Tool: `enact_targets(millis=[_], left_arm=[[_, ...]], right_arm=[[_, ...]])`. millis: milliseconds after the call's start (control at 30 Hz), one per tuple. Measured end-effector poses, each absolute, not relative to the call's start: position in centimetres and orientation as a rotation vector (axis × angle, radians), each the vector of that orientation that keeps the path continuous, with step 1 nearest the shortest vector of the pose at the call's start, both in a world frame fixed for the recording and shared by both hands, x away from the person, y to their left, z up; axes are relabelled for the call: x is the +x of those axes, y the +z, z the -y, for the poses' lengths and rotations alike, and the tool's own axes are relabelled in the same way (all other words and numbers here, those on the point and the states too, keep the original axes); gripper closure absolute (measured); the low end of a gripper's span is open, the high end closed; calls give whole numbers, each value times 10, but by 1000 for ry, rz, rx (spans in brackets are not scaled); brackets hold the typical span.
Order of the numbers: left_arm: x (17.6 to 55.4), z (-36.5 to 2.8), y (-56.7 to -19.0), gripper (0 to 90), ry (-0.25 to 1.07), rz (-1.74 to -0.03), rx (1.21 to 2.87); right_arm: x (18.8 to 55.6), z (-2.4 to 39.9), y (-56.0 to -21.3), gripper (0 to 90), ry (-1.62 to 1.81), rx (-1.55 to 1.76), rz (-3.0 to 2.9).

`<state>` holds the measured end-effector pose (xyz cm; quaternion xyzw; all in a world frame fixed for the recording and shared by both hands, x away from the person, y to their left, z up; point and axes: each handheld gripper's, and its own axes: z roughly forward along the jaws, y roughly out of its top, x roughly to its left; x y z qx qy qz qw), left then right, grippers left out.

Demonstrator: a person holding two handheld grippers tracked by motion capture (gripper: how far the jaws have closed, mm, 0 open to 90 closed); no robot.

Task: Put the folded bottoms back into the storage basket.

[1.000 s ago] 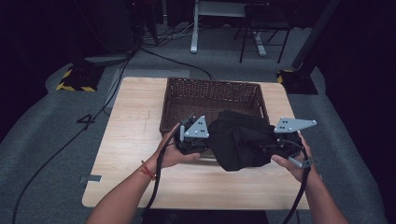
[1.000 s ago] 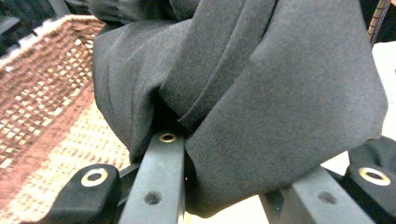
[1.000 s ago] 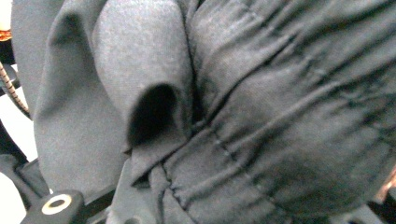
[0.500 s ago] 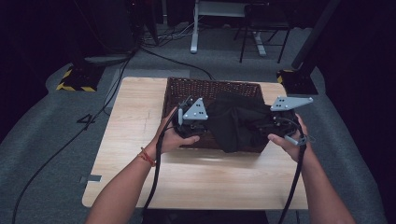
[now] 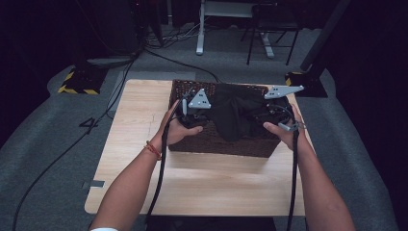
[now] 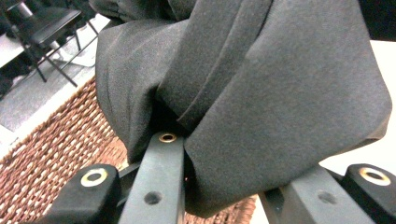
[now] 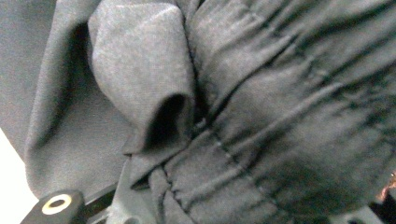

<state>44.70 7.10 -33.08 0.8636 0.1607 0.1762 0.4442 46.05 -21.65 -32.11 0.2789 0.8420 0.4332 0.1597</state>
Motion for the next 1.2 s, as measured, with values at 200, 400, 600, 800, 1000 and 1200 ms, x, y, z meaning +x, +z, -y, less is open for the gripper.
enact_targets(millis=[200, 400, 600, 800, 1000, 1200], left_arm=[[464, -73, -341, 771, 438, -456, 2147], [474, -72, -350, 771, 441, -490, 2164], [489, -67, -367, 771, 451, -535, 2196], [498, -63, -381, 769, 434, -575, 2237], [504, -57, -382, 767, 435, -597, 2308], [508, -55, -388, 762, 434, -619, 2378]], right_arm=[[479, 209, -331, 603, 1220, 830, -2411], [491, 206, -343, 602, 1208, 868, -2413], [508, 203, -363, 601, 1188, 930, -2409], [518, 199, -377, 599, 1125, 957, -2441], [527, 195, -385, 593, 1049, 983, -2479], [531, 189, -390, 581, 957, 1020, -2527]])
